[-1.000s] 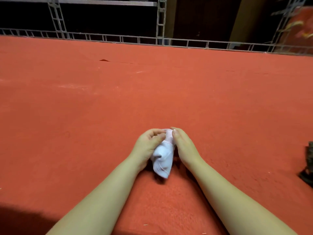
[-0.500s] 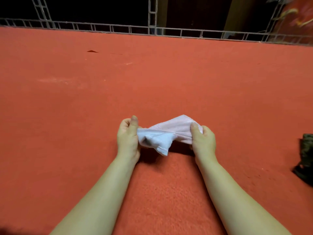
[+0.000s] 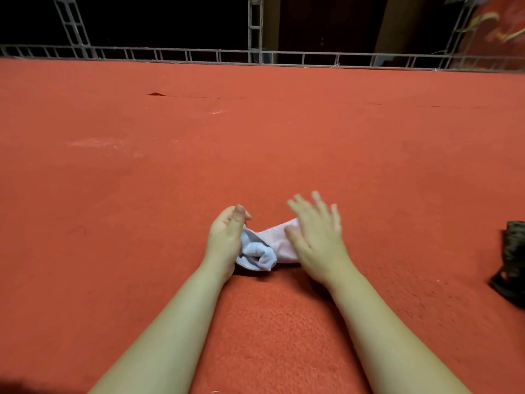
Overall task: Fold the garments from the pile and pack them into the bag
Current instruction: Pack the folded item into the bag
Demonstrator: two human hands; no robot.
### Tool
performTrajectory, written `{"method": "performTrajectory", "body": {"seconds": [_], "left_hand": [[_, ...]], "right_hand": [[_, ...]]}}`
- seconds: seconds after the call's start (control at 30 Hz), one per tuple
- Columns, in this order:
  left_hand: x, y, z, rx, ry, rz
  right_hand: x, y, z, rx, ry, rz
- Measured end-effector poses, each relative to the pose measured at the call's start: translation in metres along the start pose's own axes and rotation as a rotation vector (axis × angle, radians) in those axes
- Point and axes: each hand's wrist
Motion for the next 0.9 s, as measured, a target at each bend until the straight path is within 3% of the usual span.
{"method": "performTrajectory", "body": {"seconds": [0.07,0.1,0.2,0.3,0.4,0.5,0.57,0.67,0.9], "left_hand": [[0.002,0.001,0.001,0.054,-0.021,-0.021],[0.001,0.002,0.002,0.085,-0.033,-0.001],[-0.006,0.0,0.002,0.137,-0.074,0.13],[-0.006,0.001,0.0,-0.037,0.115,0.113],[0.002,-0.001,0.001,-0.259,0.443,-0.035],[0.012,0.005,0.002,-0.36,0.53,-0.349],[0.012,0.008,-0.001,-0.407,0.494,-0.472],[0.007,0.002,-0.005,-0.309,0.346,-0.534],[0.008,-0.001,-0.003,-0.295,0.16,-0.495]], "right_hand": [[0.0,0.005,-0.013,-0.108,-0.128,-0.304],[0.001,0.007,-0.019,-0.144,-0.158,-0.371],[0.001,0.011,-0.022,-0.235,-0.108,-0.305],[-0.002,0.006,-0.024,-0.404,0.128,-0.094],[-0.007,-0.005,-0.018,-0.417,0.437,0.032],[-0.005,-0.005,-0.013,-0.607,0.434,-0.104],[0.0,-0.002,-0.021,-0.947,0.471,-0.152],[0.006,-0.007,-0.029,-1.38,0.623,-0.17],[0.011,-0.012,-0.027,-1.348,0.566,-0.271]]}}
Point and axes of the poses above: each hand's wrist, its own x-axis away from the middle knuckle, its own y-axis out of the palm, z = x × y, and after that the axes turned 4 degrees about -y, right-handed
